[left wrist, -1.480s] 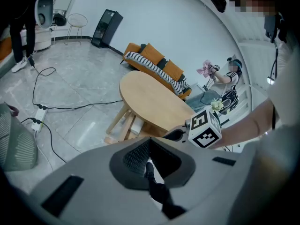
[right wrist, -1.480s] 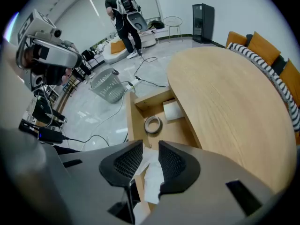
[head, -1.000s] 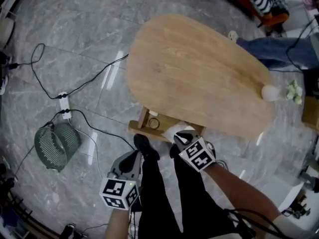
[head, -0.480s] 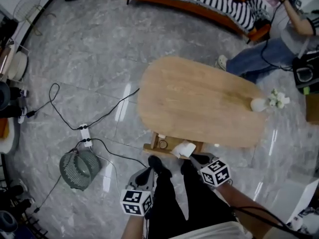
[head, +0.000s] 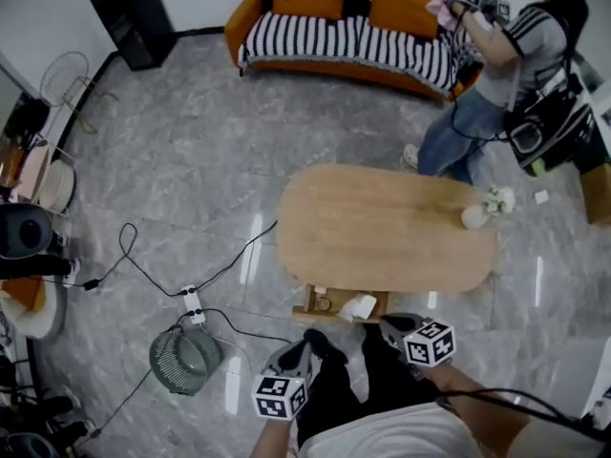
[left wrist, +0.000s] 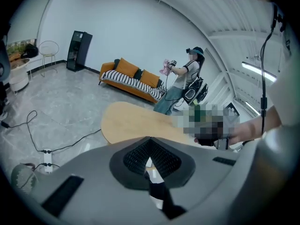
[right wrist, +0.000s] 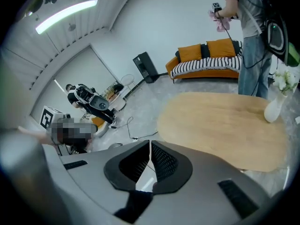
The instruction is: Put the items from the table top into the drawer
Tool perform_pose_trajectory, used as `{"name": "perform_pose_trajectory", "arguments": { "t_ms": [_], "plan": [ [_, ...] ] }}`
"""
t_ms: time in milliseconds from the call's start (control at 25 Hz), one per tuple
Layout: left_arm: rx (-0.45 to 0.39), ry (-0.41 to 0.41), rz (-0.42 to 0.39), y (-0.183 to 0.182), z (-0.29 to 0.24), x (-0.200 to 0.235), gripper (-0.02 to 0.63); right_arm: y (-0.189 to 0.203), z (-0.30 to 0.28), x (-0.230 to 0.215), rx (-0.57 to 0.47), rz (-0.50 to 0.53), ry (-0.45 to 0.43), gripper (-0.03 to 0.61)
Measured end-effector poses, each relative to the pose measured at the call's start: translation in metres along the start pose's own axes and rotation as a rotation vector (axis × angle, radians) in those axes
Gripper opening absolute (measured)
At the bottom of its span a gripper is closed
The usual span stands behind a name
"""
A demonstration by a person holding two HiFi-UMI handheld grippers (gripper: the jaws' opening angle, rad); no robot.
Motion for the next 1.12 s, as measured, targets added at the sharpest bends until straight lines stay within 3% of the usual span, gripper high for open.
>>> {"name": "perform_pose_trajectory", "arguments": {
  "t_ms": [200,400,600,1120],
  "plan": [
    [0.003,0.018,-0.028,-0.03,0.029,-0.018,0.0,-0.014,0.049,0.024,-0.059,-0.036,0.001,0.038],
    [-0.016,0.022,-0.059,-0.035,0.049,-0.047,0.0,-0.007,0.095,0.029,-0.114,-0.042,0.009,0.04],
    [-0.056,-0.012,-0.06,-0.022,0.054,-0.07,0.0,0.006,0.13,0.023,-0.127,-0.033,0.031,0.04],
    [-0.182,-0.089,0.035,0.022,0.09,-0.146,0.0,0.038,0.194,0.034,-0.138,0.068,-0.087,0.04]
  ]
}}
Point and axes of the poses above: the fingertips, and each gripper's own axes: z backward along the fingers, x to its left, y out of its underside, the point moved 5 cm from there along z, backward along the fingers, and after that the axes turned 5 degrees about x, right-handed, at the moved point
